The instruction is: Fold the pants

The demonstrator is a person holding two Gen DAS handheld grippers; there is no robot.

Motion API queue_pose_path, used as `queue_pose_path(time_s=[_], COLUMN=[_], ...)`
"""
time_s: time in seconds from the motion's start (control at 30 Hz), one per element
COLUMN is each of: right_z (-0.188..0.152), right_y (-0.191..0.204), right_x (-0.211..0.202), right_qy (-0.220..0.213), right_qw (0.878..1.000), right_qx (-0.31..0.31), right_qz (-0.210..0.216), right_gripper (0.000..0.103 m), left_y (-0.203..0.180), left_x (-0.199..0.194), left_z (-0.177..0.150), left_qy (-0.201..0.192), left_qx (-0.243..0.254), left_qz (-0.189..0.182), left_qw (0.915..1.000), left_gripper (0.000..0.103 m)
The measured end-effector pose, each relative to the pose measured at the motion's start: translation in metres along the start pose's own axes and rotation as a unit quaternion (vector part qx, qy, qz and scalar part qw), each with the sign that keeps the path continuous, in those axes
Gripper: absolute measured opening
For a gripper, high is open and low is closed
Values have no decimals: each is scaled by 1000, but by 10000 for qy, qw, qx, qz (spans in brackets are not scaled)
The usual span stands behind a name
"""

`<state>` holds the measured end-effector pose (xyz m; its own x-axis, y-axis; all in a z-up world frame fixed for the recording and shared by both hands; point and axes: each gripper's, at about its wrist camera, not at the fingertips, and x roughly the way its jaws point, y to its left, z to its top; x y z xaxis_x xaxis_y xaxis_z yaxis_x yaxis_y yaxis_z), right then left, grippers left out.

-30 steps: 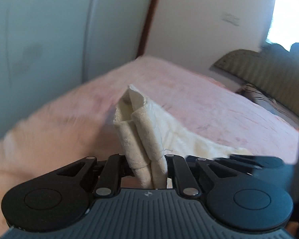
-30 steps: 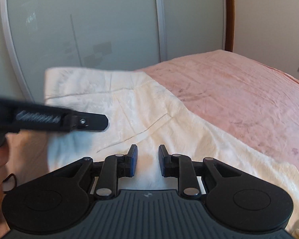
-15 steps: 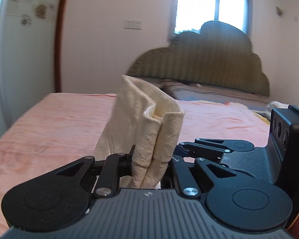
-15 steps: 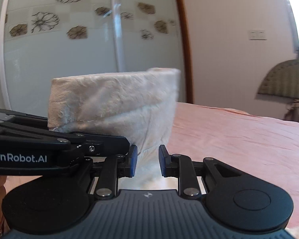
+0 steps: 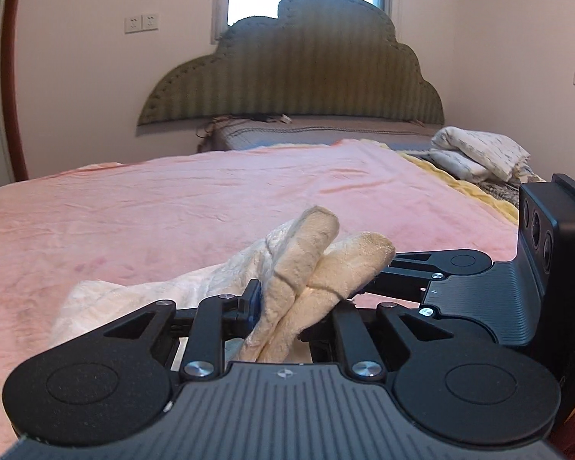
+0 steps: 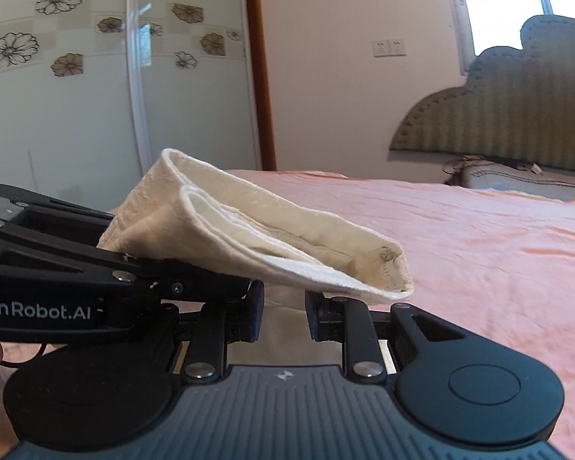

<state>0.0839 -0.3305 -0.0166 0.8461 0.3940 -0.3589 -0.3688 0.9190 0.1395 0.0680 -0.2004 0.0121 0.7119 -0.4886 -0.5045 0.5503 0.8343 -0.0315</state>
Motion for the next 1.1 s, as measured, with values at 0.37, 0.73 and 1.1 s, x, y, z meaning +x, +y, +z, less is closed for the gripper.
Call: queue_pose_path(time_s=[0.37, 0.73, 1.1], right_z=[-47, -46, -44], right_y=[-23, -46, 17], right_x=[-17, -90, -28], right_qy=[905, 104, 843], right_qw=[9925, 9697, 9849], right_qx=[610, 1407, 288], right_qz=[-552, -1997, -1485], right_gripper=[30, 57, 57], left_y=[6, 34, 157], left_x=[52, 14, -39], left_z=[-37, -23, -43], left_qy=[1125, 768, 657], left_qx=[-190, -491, -1090], left_qz=[-648, -1532, 441], left_qw=[9914, 9840, 9909], left_gripper=[38, 65, 66])
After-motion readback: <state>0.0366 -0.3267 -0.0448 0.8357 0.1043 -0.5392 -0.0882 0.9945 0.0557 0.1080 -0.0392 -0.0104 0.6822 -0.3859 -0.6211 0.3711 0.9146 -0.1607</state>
